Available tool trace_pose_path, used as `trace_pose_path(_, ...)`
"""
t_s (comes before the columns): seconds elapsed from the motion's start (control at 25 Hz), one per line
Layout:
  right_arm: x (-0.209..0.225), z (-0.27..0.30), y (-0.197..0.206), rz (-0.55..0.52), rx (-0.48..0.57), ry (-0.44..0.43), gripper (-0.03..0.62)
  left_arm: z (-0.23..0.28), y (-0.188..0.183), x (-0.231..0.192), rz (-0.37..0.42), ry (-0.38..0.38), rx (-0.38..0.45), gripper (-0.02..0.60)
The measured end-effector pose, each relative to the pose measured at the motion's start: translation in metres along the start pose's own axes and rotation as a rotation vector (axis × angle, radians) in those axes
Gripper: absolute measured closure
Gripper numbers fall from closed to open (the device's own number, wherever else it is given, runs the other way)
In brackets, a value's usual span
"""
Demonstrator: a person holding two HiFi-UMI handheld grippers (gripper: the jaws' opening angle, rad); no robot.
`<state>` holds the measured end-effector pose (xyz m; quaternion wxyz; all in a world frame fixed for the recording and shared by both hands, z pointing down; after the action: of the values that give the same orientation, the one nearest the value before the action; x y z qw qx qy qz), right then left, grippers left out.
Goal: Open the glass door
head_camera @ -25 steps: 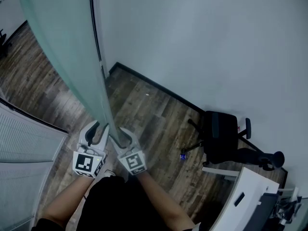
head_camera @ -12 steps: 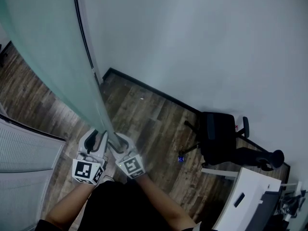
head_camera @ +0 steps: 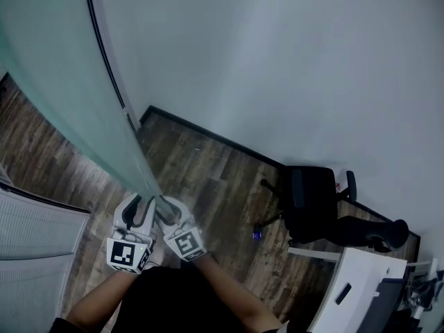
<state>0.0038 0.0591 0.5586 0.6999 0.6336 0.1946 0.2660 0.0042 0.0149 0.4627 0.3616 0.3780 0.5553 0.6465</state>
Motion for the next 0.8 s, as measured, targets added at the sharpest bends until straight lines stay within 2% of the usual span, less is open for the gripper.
trace_pose_path(0.08, 0.011, -0.002, -0.003, -0.008, 0.013, 0.013, 0.453, 0.008, -0.001, 0.006, 0.000, 0.009, 0.004, 0.460)
trace_pose_path(0.28, 0.037, -0.005, -0.003, 0.016, 0.019, 0.033, 0.444, 0.028, -0.005, 0.019, -0.016, 0.014, 0.010, 0.460)
trace_pose_path(0.52, 0.067, -0.012, -0.003, 0.030, 0.040, 0.040, 0.456, 0.052, -0.009, 0.035, 0.009, 0.025, 0.023, 0.457)
trace_pose_path(0.64, 0.078, -0.014, -0.003, 0.050, 0.050, 0.020, 0.519, 0.064, -0.011, 0.042, 0.011, 0.030, 0.023, 0.457)
trace_pose_path(0.8, 0.097, -0.017, -0.005, 0.050, 0.055, 0.032, 0.528, 0.081, -0.014, 0.049, 0.025, 0.047, 0.028, 0.456)
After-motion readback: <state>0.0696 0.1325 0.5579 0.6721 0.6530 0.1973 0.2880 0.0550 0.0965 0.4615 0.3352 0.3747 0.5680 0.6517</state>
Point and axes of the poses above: the fingertips, and each gripper's own axes: z forward along the fingers, x to its right, y out of its underside, the point moved 4 cm from there along -z, backward along the fingers, and after that the axes turned 5 degrees about z, right-handed, at the moved point
